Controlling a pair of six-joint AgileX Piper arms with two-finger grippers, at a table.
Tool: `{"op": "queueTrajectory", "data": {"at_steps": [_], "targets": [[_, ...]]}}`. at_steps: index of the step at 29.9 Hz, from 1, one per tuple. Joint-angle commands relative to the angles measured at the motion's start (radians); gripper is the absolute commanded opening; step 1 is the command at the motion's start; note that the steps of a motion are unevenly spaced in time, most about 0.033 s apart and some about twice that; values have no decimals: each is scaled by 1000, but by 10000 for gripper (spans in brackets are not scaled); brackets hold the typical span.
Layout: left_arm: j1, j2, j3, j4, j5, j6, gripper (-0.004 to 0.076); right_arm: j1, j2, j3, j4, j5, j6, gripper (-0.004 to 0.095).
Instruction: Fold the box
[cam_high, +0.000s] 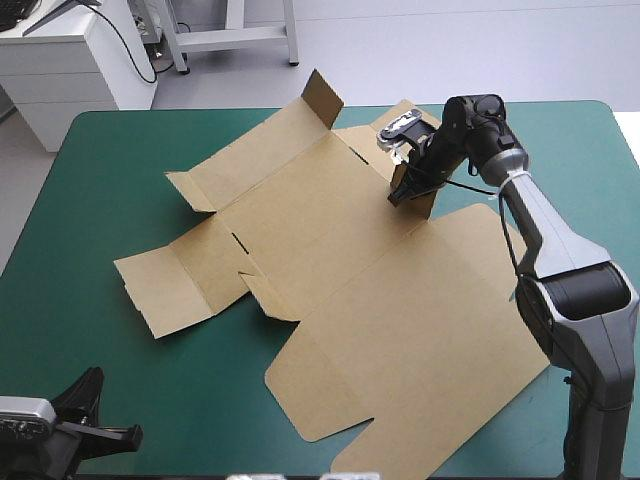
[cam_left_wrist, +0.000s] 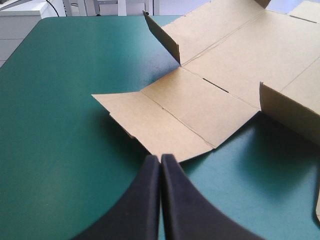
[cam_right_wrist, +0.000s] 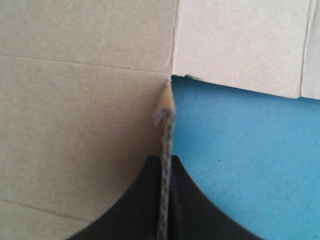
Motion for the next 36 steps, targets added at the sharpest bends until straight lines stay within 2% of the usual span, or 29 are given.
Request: {"op": "queueTrajectory", "data": {"at_steps": [1, 7, 15, 21, 26, 36], "targets": [[-1, -8, -20, -13, -74, -4, -10, 32, -60, -43, 10, 10, -110, -23], [-1, -8, -20, -13, -74, -4, -10, 114, -60, -43, -43, 10, -269, -23], [-1, -8, -20, -13, -74, -4, -10, 198, -60, -43, -142, -40, -400, -24], [-1, -8, -20, -13, -74, -4, -10, 206, -60, -43, -96, -103, -548, -24], [-1, -8, -20, -13, -74, -9, -10, 206, -58, -43, -9, -134, -678, -24], [-1, -8, -20, -13, -74, -7, -10, 206, -55, -43, 65, -178, -731, -17]]}}
